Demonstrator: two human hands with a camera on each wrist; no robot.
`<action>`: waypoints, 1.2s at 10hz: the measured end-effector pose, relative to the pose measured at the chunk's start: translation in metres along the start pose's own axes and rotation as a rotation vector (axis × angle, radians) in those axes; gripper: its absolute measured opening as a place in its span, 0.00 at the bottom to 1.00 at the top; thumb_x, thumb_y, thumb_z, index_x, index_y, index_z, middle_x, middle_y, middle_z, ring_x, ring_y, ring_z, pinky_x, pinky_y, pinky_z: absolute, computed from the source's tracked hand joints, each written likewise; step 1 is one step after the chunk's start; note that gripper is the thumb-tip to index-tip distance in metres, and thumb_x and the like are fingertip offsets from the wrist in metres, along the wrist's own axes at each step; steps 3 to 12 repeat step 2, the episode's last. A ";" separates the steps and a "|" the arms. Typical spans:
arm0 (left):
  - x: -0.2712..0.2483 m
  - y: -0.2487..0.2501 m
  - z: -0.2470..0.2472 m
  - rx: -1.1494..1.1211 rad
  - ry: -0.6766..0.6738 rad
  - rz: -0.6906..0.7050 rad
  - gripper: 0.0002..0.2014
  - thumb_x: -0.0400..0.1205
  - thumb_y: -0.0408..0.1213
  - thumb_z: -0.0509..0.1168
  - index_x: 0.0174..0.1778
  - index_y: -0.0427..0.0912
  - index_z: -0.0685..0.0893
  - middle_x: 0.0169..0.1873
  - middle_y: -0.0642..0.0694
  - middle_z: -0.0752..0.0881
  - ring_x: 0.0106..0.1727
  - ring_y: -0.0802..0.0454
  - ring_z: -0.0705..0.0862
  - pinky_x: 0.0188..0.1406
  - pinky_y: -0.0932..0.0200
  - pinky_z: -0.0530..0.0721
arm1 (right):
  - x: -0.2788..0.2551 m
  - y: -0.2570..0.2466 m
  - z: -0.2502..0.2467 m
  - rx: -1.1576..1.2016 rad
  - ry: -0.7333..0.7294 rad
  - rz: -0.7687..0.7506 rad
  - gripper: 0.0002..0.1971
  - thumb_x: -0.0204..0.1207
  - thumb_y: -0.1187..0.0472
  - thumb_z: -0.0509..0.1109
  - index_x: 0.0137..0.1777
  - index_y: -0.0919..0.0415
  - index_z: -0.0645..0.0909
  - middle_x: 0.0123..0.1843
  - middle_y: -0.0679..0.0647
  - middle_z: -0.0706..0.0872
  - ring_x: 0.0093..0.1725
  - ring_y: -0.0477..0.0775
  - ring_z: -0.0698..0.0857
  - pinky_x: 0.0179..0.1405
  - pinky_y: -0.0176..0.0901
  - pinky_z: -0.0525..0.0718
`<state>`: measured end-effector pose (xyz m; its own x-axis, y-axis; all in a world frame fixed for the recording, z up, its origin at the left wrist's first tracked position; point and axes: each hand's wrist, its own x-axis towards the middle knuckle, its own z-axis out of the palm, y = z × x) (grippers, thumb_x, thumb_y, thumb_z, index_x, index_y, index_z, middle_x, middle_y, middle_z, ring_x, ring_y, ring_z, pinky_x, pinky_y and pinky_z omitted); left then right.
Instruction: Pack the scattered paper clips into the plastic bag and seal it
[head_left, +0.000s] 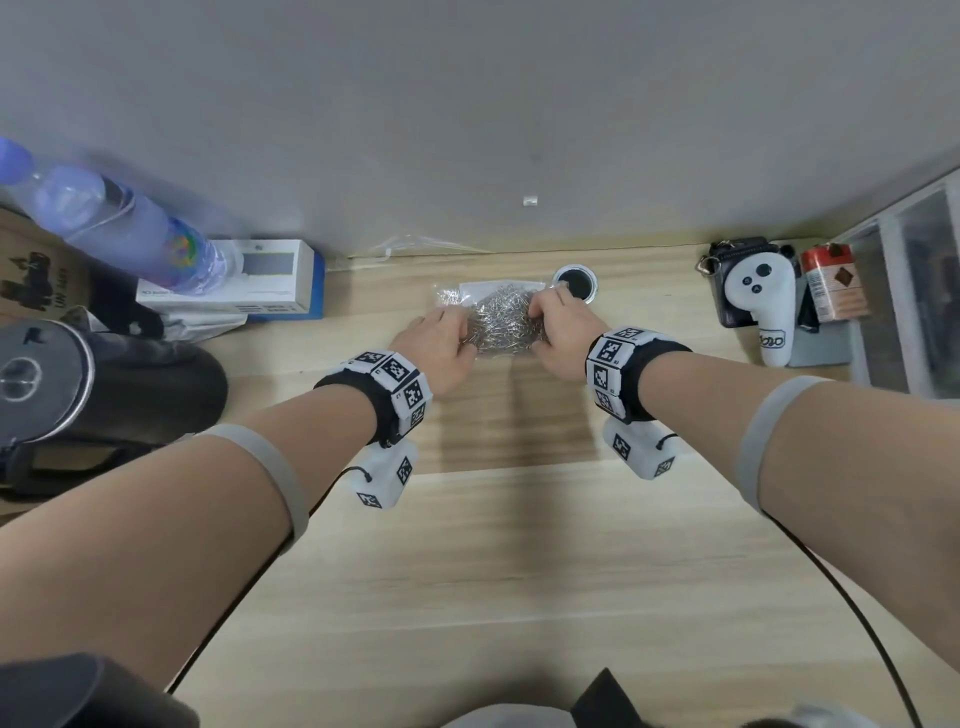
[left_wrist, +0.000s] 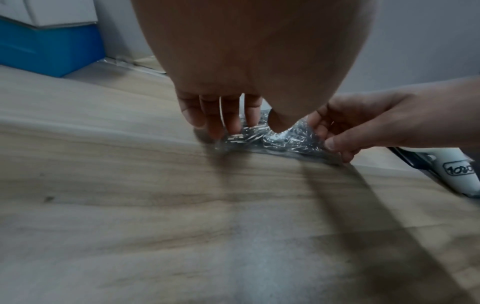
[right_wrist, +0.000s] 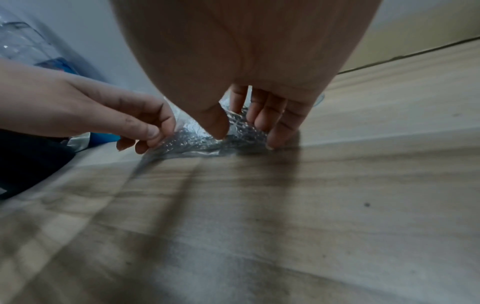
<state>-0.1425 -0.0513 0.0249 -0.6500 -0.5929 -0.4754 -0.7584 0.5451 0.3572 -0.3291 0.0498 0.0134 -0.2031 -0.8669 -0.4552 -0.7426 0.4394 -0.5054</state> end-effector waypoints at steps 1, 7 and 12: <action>-0.011 0.001 -0.012 -0.009 -0.033 -0.051 0.12 0.85 0.46 0.59 0.57 0.42 0.76 0.53 0.42 0.82 0.53 0.42 0.81 0.55 0.46 0.81 | -0.009 -0.008 -0.011 -0.025 -0.028 0.035 0.18 0.76 0.60 0.67 0.65 0.58 0.72 0.65 0.55 0.73 0.60 0.58 0.77 0.60 0.49 0.77; -0.018 0.003 -0.028 -0.091 0.002 -0.101 0.12 0.86 0.47 0.58 0.57 0.42 0.78 0.51 0.43 0.84 0.52 0.42 0.83 0.50 0.50 0.80 | -0.018 -0.016 -0.028 -0.030 -0.006 0.049 0.17 0.79 0.58 0.64 0.67 0.58 0.73 0.66 0.56 0.75 0.55 0.57 0.79 0.55 0.47 0.79; -0.018 0.003 -0.028 -0.091 0.002 -0.101 0.12 0.86 0.47 0.58 0.57 0.42 0.78 0.51 0.43 0.84 0.52 0.42 0.83 0.50 0.50 0.80 | -0.018 -0.016 -0.028 -0.030 -0.006 0.049 0.17 0.79 0.58 0.64 0.67 0.58 0.73 0.66 0.56 0.75 0.55 0.57 0.79 0.55 0.47 0.79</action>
